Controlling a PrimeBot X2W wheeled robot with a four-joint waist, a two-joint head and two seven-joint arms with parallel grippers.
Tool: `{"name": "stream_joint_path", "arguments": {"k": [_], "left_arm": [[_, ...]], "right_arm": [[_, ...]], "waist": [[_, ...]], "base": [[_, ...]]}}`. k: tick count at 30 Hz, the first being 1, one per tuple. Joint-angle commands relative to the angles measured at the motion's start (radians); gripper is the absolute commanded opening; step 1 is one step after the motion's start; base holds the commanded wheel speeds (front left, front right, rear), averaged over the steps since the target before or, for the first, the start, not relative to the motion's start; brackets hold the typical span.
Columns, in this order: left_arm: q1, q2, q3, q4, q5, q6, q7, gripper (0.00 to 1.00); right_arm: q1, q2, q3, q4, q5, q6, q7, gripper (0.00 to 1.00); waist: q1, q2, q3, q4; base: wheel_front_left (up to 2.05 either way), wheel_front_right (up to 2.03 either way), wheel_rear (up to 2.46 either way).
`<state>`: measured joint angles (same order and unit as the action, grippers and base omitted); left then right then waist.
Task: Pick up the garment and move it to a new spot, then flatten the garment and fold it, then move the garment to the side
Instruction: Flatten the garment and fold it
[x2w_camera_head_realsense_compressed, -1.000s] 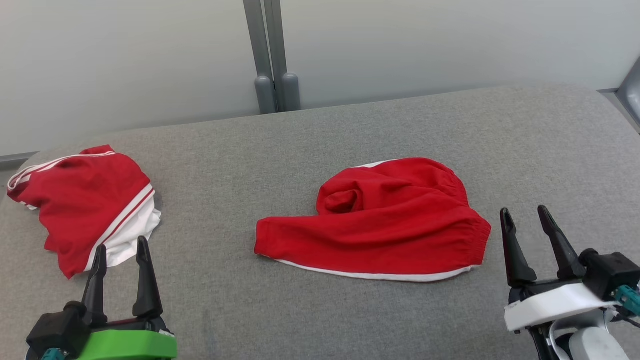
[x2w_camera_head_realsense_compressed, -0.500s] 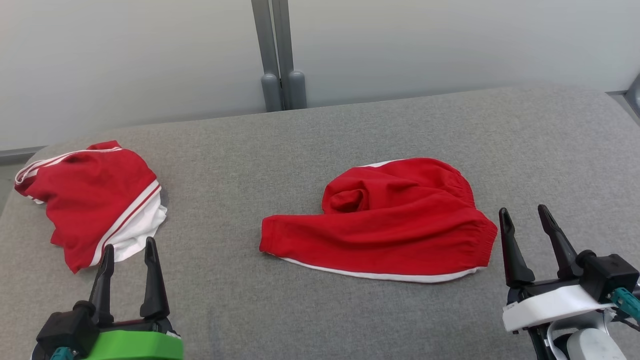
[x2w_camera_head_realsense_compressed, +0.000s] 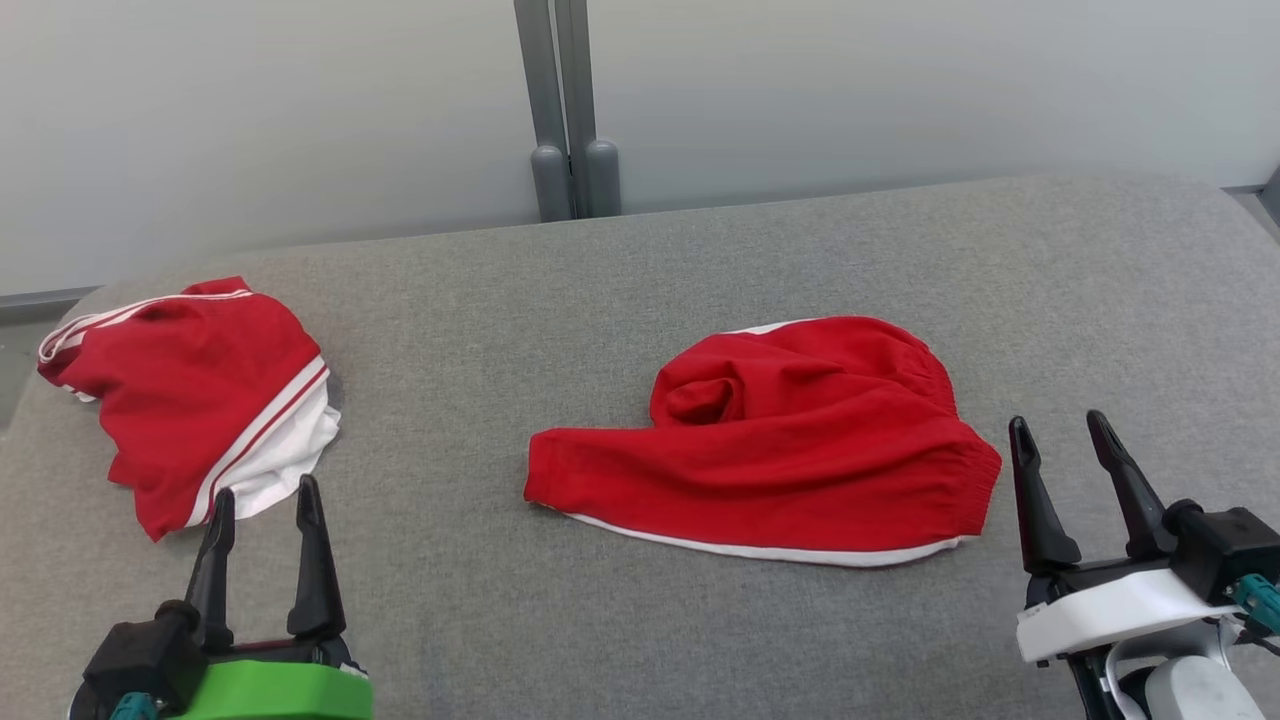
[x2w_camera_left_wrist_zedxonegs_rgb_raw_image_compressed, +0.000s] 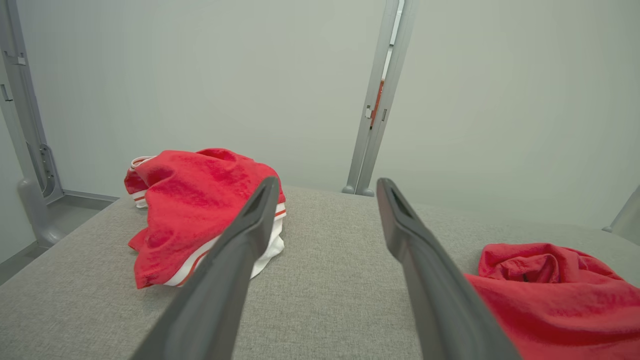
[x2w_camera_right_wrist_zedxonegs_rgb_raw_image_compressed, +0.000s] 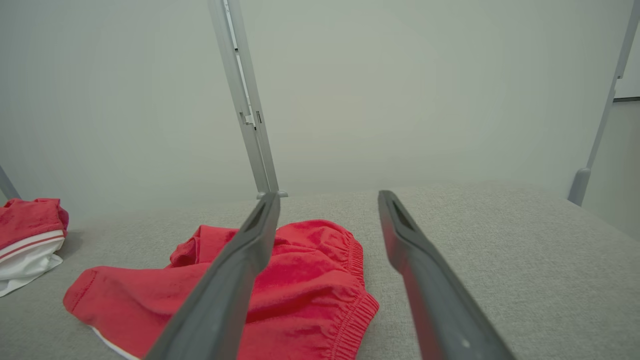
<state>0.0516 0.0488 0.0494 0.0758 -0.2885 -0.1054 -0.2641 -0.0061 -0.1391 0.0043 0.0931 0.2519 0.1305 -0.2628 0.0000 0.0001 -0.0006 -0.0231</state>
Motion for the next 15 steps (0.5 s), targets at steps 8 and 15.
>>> {"name": "stream_joint_path", "arguments": {"k": [8, 15], "left_arm": [[-0.038, 0.038, -0.152, 0.123, 0.005, -0.023, 0.044, 1.00], [-0.149, 0.104, -0.327, 0.210, -0.076, -0.026, 0.173, 1.00]], "right_arm": [[0.011, -0.063, 0.007, 0.105, 0.040, 0.000, -0.003, 1.00], [-0.073, -0.142, 0.175, 0.278, 0.209, 0.000, 0.081, 1.00]], "waist": [[0.0000, -0.0001, 0.036, -0.017], [0.0000, -0.0001, 0.119, -0.027]], "base": [[0.00, 0.00, 0.00], [0.00, 0.00, 0.00]]}}
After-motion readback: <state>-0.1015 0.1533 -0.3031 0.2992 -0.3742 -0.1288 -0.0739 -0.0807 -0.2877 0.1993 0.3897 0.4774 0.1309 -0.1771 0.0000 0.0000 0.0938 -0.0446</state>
